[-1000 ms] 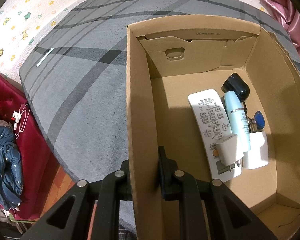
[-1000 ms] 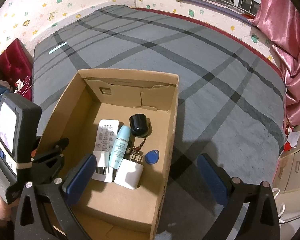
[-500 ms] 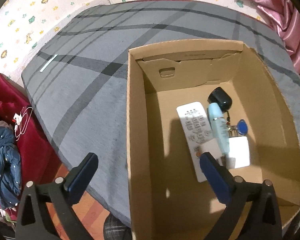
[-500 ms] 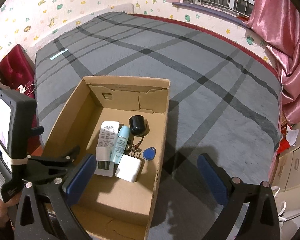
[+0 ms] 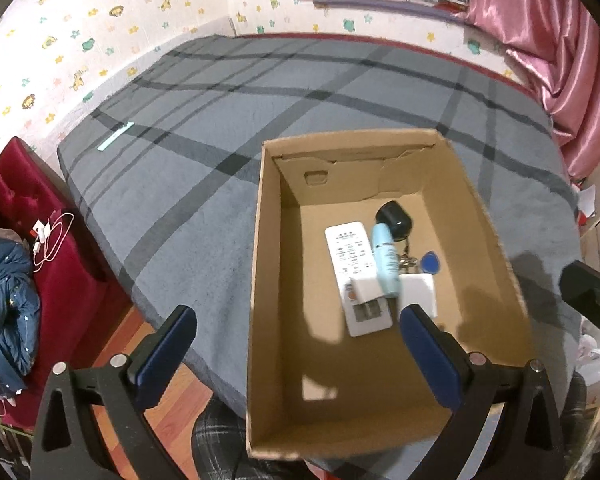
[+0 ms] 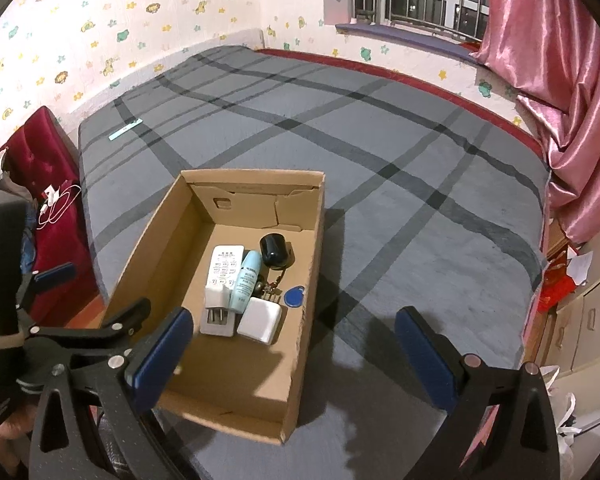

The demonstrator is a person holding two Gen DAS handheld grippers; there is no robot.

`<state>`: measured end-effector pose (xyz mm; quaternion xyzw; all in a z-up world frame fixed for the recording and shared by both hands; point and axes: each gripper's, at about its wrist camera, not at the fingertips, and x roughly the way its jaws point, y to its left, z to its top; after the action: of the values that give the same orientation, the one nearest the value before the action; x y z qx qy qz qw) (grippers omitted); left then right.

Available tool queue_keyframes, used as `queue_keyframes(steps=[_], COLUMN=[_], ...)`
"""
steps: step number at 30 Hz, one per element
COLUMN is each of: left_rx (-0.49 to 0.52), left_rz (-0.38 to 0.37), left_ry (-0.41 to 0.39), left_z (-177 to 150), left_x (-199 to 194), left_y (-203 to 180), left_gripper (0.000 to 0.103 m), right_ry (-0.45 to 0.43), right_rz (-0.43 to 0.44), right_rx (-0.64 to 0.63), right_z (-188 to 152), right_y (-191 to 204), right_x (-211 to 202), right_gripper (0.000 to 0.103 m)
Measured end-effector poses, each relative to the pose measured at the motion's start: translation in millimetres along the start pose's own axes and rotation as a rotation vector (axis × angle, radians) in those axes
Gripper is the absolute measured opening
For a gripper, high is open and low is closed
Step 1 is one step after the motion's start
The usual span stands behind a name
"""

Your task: Organize rigid objects

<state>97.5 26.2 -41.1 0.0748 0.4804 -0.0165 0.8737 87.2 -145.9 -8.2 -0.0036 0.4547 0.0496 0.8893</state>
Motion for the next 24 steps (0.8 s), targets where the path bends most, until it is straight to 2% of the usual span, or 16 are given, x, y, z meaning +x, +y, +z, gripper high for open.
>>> queue_keyframes(steps=[9, 16, 24], left_rx=[0.015, 0.013, 0.019], left_rz=[-0.017, -0.025, -0.036], left_ry=[-0.048, -0.072, -0.083], left_z=[-18.5, -31.9, -47.6], left_x=[-42.8, -63.2, -77.8], left_y=[-15.0, -23.1, -30.7], left_gripper=[0.103, 0.103, 0.103], right_ry=[-0.040, -0.083, -0.105], right_rz=[-0.013, -0.017, -0.062], right_rx=[0.021, 0.049, 0.038], right_z=[-15.1, -32.9, -47.3], right_y=[-10.6, -14.5, -15.7], right_x=[-38.7, -62.2, -77.5], right_gripper=[0.103, 0.103, 0.103])
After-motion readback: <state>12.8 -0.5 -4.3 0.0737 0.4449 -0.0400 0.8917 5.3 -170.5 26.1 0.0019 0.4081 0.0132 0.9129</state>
